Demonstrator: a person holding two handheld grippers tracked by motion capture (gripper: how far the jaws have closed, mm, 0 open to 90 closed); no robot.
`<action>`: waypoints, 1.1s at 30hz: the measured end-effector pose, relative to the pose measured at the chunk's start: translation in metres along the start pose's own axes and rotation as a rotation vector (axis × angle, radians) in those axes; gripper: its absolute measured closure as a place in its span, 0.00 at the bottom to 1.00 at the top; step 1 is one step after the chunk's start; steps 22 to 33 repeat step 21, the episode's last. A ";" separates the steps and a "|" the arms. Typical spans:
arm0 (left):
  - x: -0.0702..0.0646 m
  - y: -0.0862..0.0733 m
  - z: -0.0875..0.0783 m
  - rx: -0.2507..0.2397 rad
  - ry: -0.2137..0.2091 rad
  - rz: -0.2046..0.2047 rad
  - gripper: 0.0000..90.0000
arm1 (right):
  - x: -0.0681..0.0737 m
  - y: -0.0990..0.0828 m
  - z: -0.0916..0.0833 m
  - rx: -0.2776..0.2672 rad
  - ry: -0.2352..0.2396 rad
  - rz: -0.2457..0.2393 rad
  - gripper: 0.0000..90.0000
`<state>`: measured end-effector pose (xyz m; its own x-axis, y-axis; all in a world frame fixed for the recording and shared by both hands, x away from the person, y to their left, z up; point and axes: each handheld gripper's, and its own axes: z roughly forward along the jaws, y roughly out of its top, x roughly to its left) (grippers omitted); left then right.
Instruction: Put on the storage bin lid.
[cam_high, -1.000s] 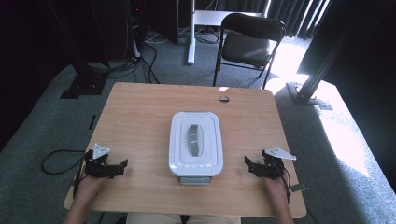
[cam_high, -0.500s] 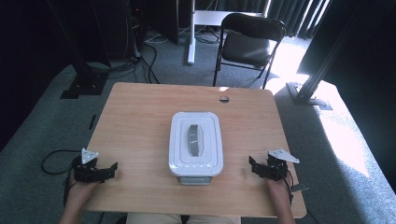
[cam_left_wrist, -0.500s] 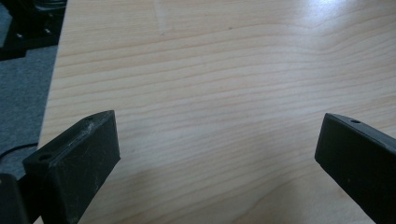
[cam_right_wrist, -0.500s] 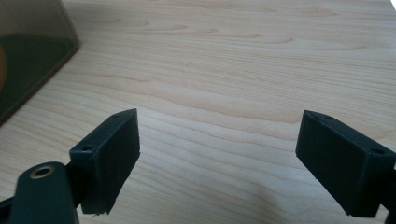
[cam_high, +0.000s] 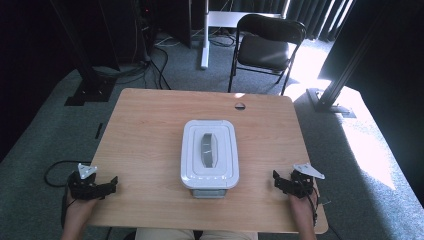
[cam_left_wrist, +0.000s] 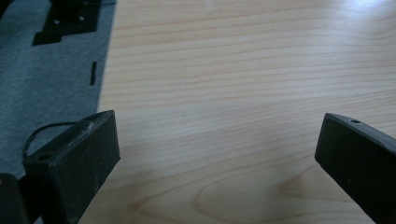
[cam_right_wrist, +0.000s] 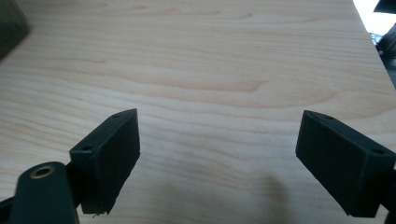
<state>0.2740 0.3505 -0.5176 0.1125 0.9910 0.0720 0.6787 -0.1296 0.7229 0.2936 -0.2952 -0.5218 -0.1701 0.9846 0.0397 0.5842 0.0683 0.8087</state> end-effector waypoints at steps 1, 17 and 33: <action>0.001 -0.001 0.000 0.000 0.007 -0.007 0.01 | 0.000 0.000 0.000 0.006 -0.008 -0.003 0.15; 0.010 -0.007 0.000 0.000 0.094 -0.050 0.01 | -0.006 -0.004 0.000 0.025 -0.083 -0.016 0.15; 0.009 -0.007 0.001 0.007 0.093 -0.051 0.01 | -0.008 -0.004 0.000 0.022 -0.072 0.005 0.15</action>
